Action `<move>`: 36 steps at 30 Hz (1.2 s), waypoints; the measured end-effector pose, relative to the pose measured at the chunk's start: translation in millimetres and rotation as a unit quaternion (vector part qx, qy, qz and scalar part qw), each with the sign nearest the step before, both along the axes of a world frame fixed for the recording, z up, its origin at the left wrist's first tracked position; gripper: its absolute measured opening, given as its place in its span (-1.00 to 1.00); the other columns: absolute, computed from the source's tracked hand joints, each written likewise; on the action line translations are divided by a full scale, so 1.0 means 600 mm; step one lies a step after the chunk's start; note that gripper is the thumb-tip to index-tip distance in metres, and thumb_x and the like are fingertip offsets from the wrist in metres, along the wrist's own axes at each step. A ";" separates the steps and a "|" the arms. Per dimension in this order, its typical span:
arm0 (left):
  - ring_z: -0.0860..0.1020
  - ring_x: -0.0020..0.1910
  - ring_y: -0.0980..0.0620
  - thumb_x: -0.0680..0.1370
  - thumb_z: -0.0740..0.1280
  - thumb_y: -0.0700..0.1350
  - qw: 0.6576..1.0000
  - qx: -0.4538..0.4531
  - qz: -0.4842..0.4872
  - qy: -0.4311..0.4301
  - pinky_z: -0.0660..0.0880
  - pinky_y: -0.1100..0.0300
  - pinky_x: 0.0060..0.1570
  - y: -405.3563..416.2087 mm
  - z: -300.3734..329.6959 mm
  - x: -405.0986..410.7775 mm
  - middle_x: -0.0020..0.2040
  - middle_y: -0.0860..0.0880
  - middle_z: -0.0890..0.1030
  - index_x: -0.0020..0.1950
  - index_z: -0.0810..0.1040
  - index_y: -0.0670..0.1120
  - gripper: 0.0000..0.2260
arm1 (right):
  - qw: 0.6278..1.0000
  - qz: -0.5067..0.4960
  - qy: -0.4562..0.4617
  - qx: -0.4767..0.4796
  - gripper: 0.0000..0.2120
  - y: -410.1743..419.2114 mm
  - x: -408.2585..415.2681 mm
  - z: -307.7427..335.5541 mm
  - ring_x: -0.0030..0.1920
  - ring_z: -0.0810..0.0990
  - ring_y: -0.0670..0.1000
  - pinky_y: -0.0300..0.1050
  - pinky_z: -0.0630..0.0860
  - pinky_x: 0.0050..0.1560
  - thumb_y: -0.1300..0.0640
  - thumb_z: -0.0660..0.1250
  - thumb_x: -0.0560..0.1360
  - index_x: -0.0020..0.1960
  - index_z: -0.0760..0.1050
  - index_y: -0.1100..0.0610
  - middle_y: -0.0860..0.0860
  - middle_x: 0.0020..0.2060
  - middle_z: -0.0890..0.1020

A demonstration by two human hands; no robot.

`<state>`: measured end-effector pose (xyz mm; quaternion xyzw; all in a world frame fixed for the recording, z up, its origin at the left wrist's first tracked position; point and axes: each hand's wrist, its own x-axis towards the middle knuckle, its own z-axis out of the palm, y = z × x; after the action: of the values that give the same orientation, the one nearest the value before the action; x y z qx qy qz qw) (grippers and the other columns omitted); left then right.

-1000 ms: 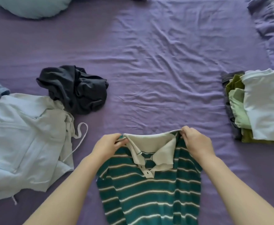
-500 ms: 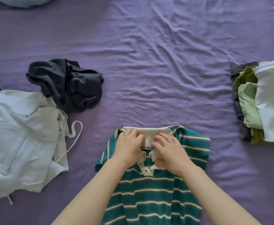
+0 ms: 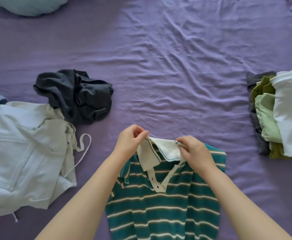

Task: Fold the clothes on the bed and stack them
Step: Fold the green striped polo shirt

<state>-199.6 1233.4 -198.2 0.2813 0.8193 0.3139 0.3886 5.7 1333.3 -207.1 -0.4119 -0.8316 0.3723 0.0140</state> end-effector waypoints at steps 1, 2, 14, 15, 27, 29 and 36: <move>0.52 -0.26 0.16 0.52 0.38 0.01 1.000 0.007 0.017 0.004 0.42 0.31 -0.26 0.015 0.002 -0.009 -0.23 0.09 0.59 -0.19 0.54 0.02 -0.88 | 0.999 -0.039 0.017 -0.019 -0.85 0.010 -0.006 -0.001 -0.06 0.55 -0.03 -0.13 0.46 -0.06 0.23 0.27 0.54 0.06 0.56 0.09 -0.04 -0.06 0.62; 0.52 -0.30 0.15 0.52 0.38 0.03 0.999 0.010 0.032 0.008 0.44 0.29 -0.27 0.030 0.003 -0.018 -0.25 0.08 0.59 -0.18 0.54 0.00 -0.85 | 0.994 -0.090 0.038 -0.041 -0.85 0.021 -0.012 -0.001 -0.10 0.57 -0.06 -0.15 0.48 -0.08 0.23 0.27 0.54 0.05 0.55 0.07 -0.05 -0.09 0.62; 0.51 -0.01 -0.02 0.52 0.36 -0.03 0.986 -0.042 -0.060 0.150 0.45 0.13 -0.04 0.037 -0.047 0.008 -0.04 -0.01 0.55 -0.01 0.59 -0.07 -0.87 | 0.984 0.069 -0.139 0.084 -0.49 0.024 -0.050 -0.020 0.13 0.43 0.00 -0.07 0.37 0.15 -0.24 0.30 0.46 0.27 0.37 0.06 -0.07 0.12 0.50; 0.48 0.03 -0.02 0.51 0.37 0.02 0.978 -0.064 -0.081 0.180 0.44 0.11 0.00 0.033 -0.050 0.018 0.01 0.00 0.52 0.04 0.56 -0.04 -0.81 | 0.979 0.067 -0.171 0.094 -0.47 0.025 -0.052 -0.023 0.17 0.42 0.03 -0.07 0.35 0.17 -0.18 0.30 0.48 0.32 0.31 0.07 -0.04 0.17 0.48; 0.53 -0.14 0.04 0.51 0.38 -0.10 0.994 -0.004 0.029 0.105 0.46 0.11 -0.11 0.034 -0.064 -0.034 -0.15 0.04 0.62 -0.09 0.61 -0.05 -0.96 | 0.940 -0.236 -0.043 -0.244 -0.91 0.099 -0.098 -0.009 -0.22 0.53 0.04 -0.08 0.57 -0.45 0.19 0.30 0.50 -0.02 0.41 0.08 0.02 -0.09 0.46; 0.52 -0.18 0.08 0.50 0.39 -0.08 0.994 -0.019 0.082 0.068 0.43 0.21 -0.20 0.035 -0.068 -0.054 -0.15 0.05 0.61 -0.12 0.59 0.02 -0.99 | 0.912 -0.283 0.008 -0.296 -0.84 0.100 -0.116 -0.013 -0.20 0.60 0.11 0.10 0.64 -0.24 0.25 0.30 0.51 0.06 0.39 0.12 0.08 -0.02 0.46; 0.51 -0.15 0.11 0.51 0.40 -0.09 0.996 -0.041 0.024 0.078 0.44 0.22 -0.12 -0.007 -0.065 -0.049 -0.07 0.00 0.55 0.05 0.57 -0.02 -0.87 | 0.997 -0.063 -0.012 -0.034 -0.73 0.071 -0.107 -0.023 0.04 0.58 0.05 -0.01 0.51 0.08 0.23 0.27 0.54 0.23 0.48 0.14 0.05 0.09 0.58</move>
<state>-229.2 1229.1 -237.0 0.2694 0.8658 0.2661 0.3271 -58.6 1376.1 -220.9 -0.4678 -0.7912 0.3936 0.0131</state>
